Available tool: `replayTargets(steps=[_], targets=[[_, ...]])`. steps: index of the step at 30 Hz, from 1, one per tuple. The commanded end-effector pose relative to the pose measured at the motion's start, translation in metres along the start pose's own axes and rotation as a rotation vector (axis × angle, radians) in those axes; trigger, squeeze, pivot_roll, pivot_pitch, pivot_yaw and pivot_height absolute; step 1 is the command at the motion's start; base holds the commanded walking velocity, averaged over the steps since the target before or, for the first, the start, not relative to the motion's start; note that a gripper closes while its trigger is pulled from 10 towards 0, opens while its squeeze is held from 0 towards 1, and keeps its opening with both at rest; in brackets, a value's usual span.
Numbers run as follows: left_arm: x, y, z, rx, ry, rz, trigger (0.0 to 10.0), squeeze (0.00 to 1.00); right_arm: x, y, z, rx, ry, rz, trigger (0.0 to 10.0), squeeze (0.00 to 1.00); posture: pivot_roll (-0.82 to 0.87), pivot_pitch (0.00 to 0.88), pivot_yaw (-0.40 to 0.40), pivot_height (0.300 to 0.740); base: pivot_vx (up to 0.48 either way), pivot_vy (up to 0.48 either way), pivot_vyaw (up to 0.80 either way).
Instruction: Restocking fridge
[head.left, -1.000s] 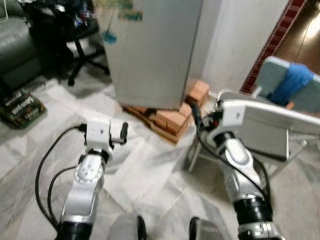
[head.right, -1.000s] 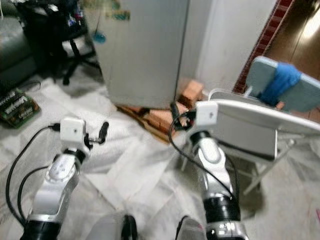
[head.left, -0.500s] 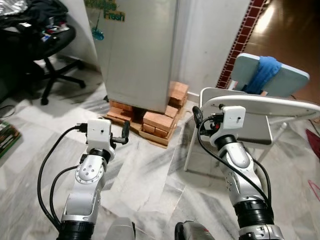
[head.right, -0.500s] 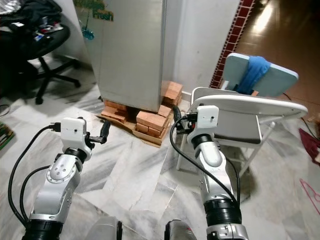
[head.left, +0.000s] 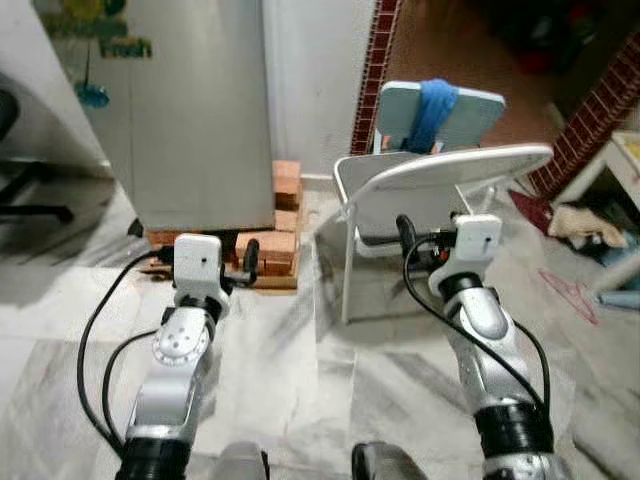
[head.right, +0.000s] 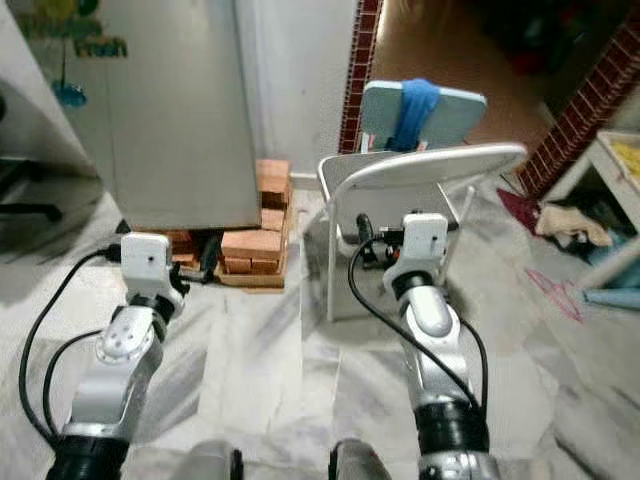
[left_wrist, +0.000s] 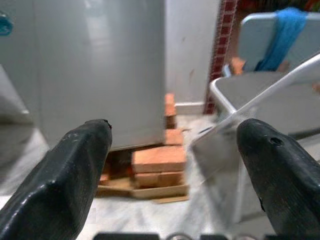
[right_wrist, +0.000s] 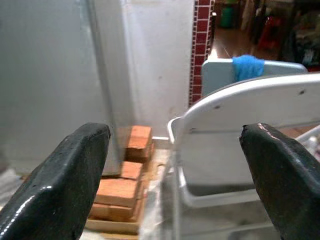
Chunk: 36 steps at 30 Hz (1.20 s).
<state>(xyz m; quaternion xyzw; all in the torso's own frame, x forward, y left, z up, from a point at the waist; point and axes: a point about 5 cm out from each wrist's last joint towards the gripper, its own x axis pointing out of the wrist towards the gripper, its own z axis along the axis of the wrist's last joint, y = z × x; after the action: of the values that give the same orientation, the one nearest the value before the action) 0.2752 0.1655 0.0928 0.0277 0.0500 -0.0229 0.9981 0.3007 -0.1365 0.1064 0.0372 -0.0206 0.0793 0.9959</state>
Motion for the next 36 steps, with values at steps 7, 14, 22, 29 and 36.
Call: replayTargets(steps=[7,14,22,29,36], targets=[[0.007,-0.010,0.004,-0.015,-0.022,-0.031,10.0,0.00,-0.004,-0.016,0.006,-0.029,-0.027,-0.068,10.0,0.00,0.04,0.058,0.020,0.740,0.000,0.480,-0.80],[0.003,-0.005,-0.005,-0.012,-0.006,-0.028,10.0,0.00,-0.023,-0.029,-0.002,-0.036,-0.012,-0.147,10.0,0.00,0.02,0.010,0.041,0.740,0.000,0.480,-0.80],[0.002,0.001,-0.020,0.011,0.020,-0.024,10.0,0.00,-0.047,-0.040,-0.015,-0.072,0.031,-0.198,10.0,0.00,-0.02,0.000,0.044,0.740,0.000,0.480,-0.80],[0.010,0.001,-0.018,0.002,0.004,-0.024,10.0,0.00,-0.048,-0.043,-0.020,-0.074,0.050,-0.219,10.0,0.00,-0.02,0.000,0.041,0.740,0.000,0.480,-0.80],[0.011,-0.003,-0.023,0.009,0.007,-0.037,10.0,0.00,-0.046,-0.041,-0.022,-0.084,0.056,-0.206,10.0,0.00,-0.01,0.000,0.013,0.740,0.000,0.259,-0.80]])
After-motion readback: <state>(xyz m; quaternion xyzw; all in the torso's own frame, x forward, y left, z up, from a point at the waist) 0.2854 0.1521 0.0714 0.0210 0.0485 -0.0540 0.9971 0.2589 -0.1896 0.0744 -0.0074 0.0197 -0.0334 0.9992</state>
